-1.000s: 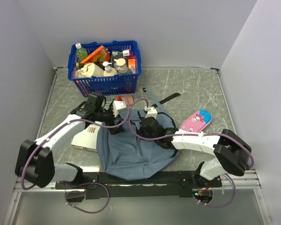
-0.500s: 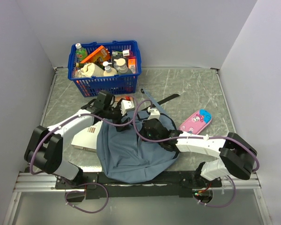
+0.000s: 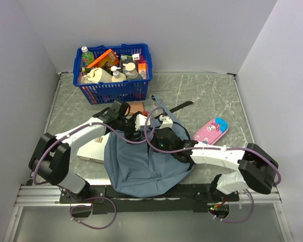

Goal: Pack the student bag
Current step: Unzip the student bag at the center of the board.

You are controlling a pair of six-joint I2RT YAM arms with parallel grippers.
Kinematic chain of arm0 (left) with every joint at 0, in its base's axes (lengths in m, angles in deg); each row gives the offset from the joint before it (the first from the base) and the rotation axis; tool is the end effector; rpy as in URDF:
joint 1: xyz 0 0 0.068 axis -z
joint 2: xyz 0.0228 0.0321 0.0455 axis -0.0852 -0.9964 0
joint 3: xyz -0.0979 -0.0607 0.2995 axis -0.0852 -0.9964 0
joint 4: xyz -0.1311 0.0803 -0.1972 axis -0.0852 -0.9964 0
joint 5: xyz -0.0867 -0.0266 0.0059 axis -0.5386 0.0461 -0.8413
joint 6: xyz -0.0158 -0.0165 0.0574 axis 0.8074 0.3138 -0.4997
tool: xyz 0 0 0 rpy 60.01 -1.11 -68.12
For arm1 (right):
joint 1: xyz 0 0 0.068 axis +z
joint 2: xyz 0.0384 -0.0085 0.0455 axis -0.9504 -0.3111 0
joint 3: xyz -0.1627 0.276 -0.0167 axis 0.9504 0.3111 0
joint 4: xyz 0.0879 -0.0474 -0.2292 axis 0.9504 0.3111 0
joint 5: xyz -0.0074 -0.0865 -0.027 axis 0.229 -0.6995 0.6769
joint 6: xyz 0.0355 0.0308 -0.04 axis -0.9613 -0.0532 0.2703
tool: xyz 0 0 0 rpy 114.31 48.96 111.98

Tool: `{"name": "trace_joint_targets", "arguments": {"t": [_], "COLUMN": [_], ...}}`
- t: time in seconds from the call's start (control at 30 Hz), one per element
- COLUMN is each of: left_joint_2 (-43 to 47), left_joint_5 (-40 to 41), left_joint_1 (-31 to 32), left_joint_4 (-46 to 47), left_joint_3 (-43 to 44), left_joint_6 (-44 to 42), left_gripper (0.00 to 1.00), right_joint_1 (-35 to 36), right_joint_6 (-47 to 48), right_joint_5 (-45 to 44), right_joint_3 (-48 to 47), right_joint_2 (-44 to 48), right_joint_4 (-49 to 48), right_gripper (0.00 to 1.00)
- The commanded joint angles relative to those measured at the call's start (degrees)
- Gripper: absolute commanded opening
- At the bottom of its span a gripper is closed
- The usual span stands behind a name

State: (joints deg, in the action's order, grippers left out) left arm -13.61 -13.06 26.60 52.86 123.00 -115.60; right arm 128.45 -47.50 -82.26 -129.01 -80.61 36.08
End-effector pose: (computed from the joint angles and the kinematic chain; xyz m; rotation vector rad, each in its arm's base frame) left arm 0.2447 -0.1816 0.2758 1.5873 1.7246 -0.6757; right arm 0.1578 0.2188 0.2530 -0.1722 2.2443 0.6957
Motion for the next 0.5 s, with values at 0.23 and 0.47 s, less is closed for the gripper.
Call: {"name": "trace_joint_targets", "arguments": {"t": [0.23, 0.47], "left_joint_2": [-0.8, -0.5], "left_joint_5": [2.5, 2.4], "left_joint_1": [0.8, 2.4], "left_joint_4": [3.3, -0.6], "left_joint_3": [0.8, 1.9], "left_joint_6": [-2.3, -4.1], "left_gripper": [0.47, 0.01], "right_joint_1": [0.2, 0.2], "right_joint_6": [-0.4, -0.4], "right_joint_5": [1.8, 1.2], "right_joint_3": [0.4, 0.3], "right_joint_2": [2.8, 2.8], "right_joint_4": [-3.6, -3.6], "right_gripper": [0.0, 0.0]}}
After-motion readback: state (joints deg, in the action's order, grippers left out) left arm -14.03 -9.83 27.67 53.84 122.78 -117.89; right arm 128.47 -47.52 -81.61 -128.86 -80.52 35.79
